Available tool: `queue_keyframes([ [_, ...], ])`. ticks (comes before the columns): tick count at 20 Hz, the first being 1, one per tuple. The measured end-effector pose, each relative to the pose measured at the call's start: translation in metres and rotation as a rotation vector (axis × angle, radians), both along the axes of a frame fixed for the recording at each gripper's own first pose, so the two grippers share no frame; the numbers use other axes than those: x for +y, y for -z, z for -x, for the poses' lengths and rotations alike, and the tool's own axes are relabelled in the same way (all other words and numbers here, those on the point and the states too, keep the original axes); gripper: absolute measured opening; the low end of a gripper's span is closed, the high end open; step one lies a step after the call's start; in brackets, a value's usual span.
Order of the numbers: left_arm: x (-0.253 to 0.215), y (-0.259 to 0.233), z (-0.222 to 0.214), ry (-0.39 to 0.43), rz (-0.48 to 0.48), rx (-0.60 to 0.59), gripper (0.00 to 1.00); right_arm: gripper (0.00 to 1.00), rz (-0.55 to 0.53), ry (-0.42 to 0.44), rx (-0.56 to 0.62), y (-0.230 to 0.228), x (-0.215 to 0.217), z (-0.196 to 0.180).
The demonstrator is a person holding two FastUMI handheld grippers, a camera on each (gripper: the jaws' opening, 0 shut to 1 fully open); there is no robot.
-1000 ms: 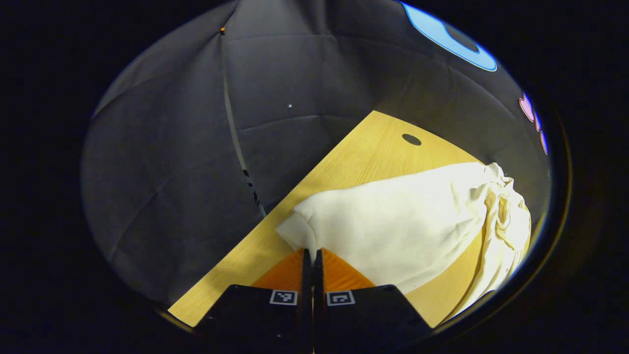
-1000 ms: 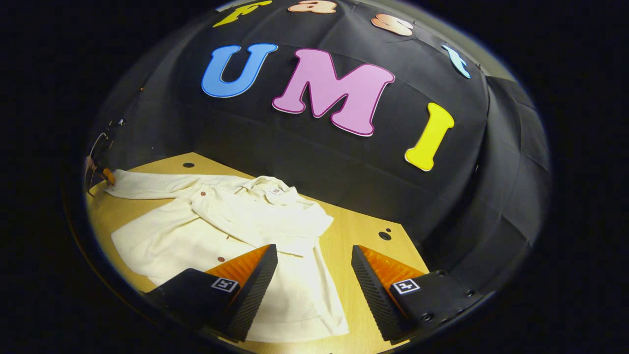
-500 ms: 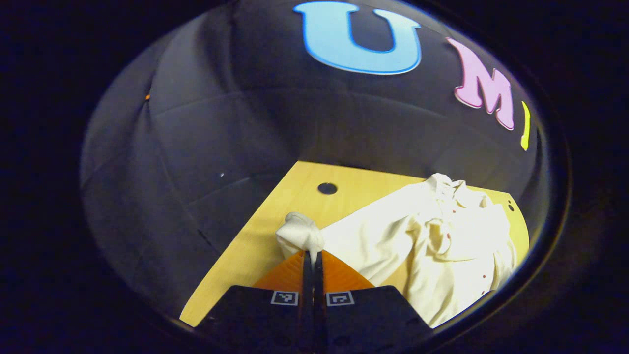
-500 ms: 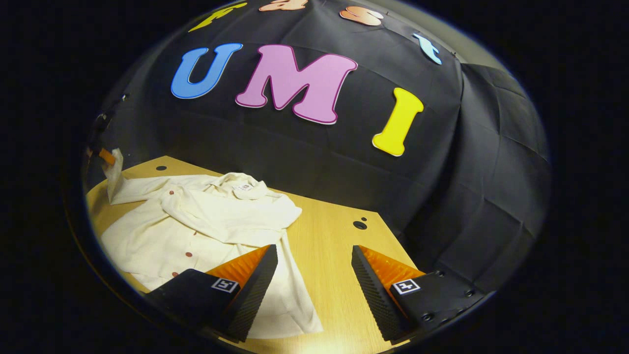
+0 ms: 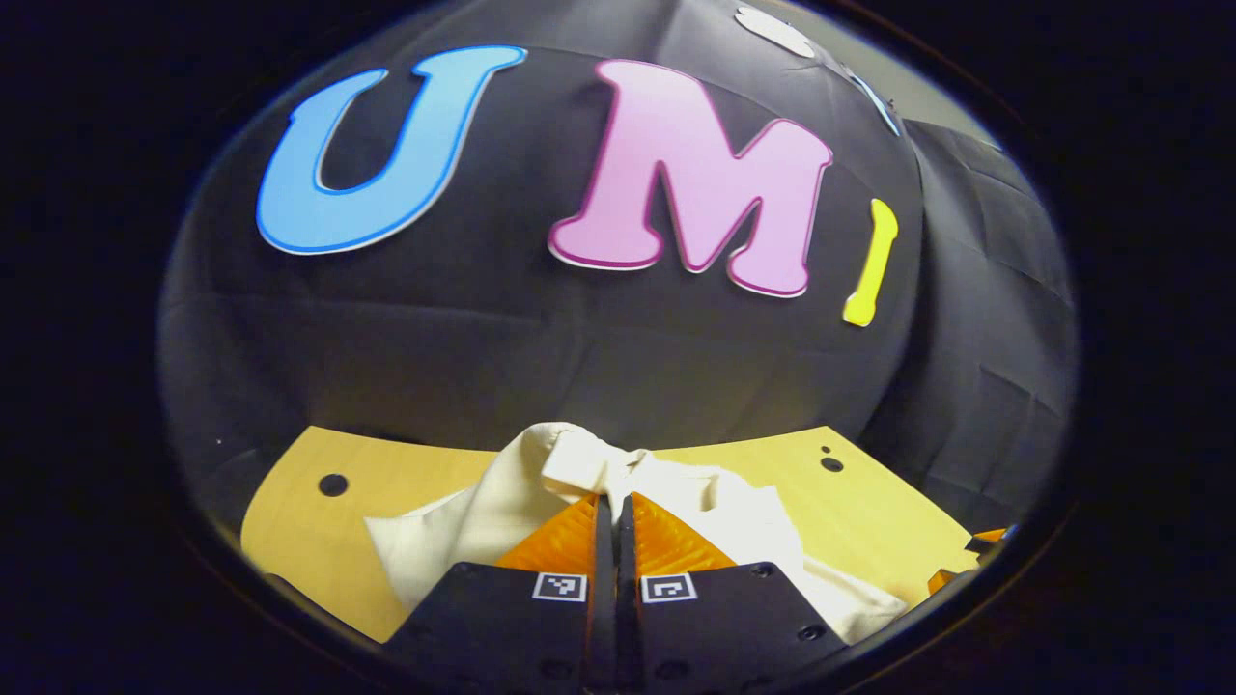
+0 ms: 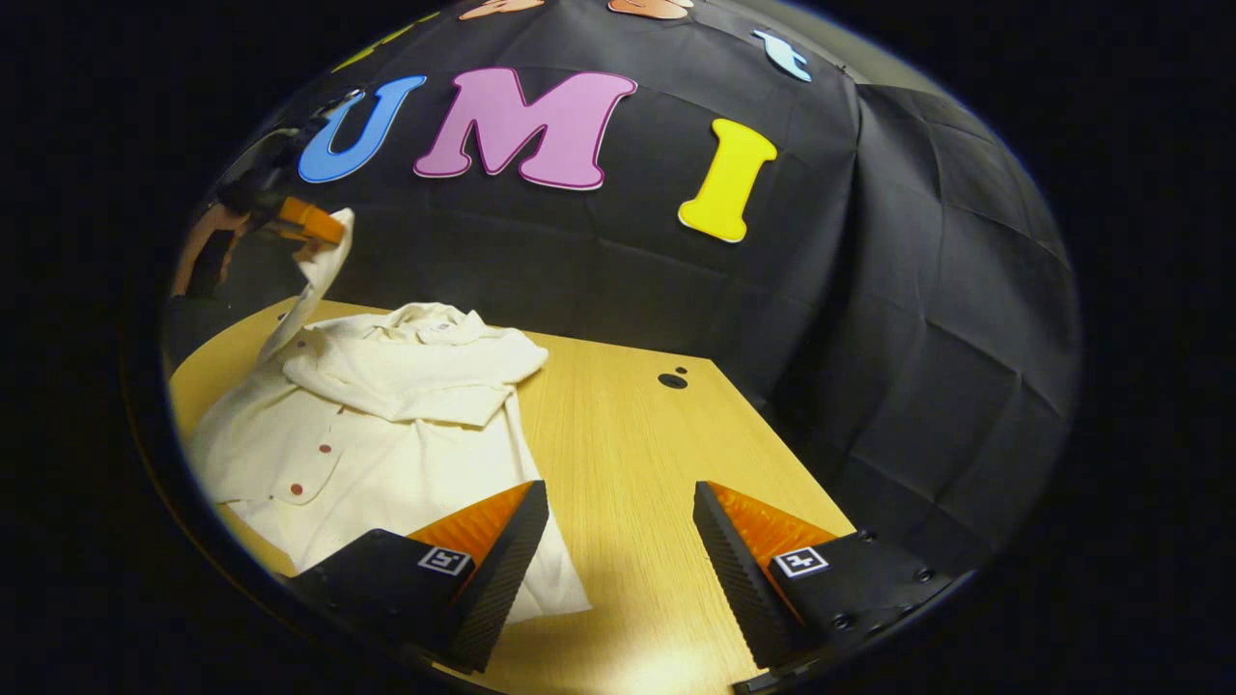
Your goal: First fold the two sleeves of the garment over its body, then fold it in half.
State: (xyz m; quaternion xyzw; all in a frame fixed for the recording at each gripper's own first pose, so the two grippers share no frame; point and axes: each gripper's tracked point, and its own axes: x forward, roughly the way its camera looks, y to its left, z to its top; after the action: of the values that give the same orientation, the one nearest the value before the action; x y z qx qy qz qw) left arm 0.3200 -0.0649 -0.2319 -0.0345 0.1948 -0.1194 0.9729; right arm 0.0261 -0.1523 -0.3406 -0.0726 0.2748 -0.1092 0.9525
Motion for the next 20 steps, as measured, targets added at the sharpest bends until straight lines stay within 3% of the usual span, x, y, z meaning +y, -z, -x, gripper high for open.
queue_keyframes([
  [5, -0.104, 0.028, -0.019, 0.12, 0.059, 0.036, 0.08, 0.97, -0.057, 0.042, 0.023, 0.019, -0.011, 0.009],
  [7, -0.133, 0.042, -0.021, 0.161, 0.091, 0.053, 0.19, 0.97, -0.057, 0.051, 0.027, 0.026, -0.016, 0.007],
  [8, -0.147, 0.043, -0.016, 0.186, 0.122, 0.058, 0.43, 0.97, -0.062, 0.044, 0.036, 0.031, -0.014, 0.006],
  [9, -0.155, 0.043, -0.014, 0.194, 0.133, 0.052, 0.53, 0.97, -0.066, 0.038, 0.046, 0.036, -0.013, 0.003],
  [10, -0.154, 0.043, -0.013, 0.188, 0.123, 0.039, 0.72, 0.97, -0.077, 0.03, 0.055, 0.039, -0.011, -0.001],
  [12, -0.136, 0.043, -0.001, 0.169, 0.067, 0.009, 1.0, 0.97, -0.133, 0.012, 0.067, 0.046, 0.0, -0.008],
  [15, -0.08, 0.054, 0.039, 0.098, -0.023, 0.005, 0.96, 0.97, -0.238, -0.008, 0.142, 0.062, 0.021, -0.005],
  [20, 0.056, 0.098, 0.136, -0.15, -0.184, 0.184, 0.96, 0.98, -0.287, -0.037, 0.248, 0.087, 0.042, 0.0],
])
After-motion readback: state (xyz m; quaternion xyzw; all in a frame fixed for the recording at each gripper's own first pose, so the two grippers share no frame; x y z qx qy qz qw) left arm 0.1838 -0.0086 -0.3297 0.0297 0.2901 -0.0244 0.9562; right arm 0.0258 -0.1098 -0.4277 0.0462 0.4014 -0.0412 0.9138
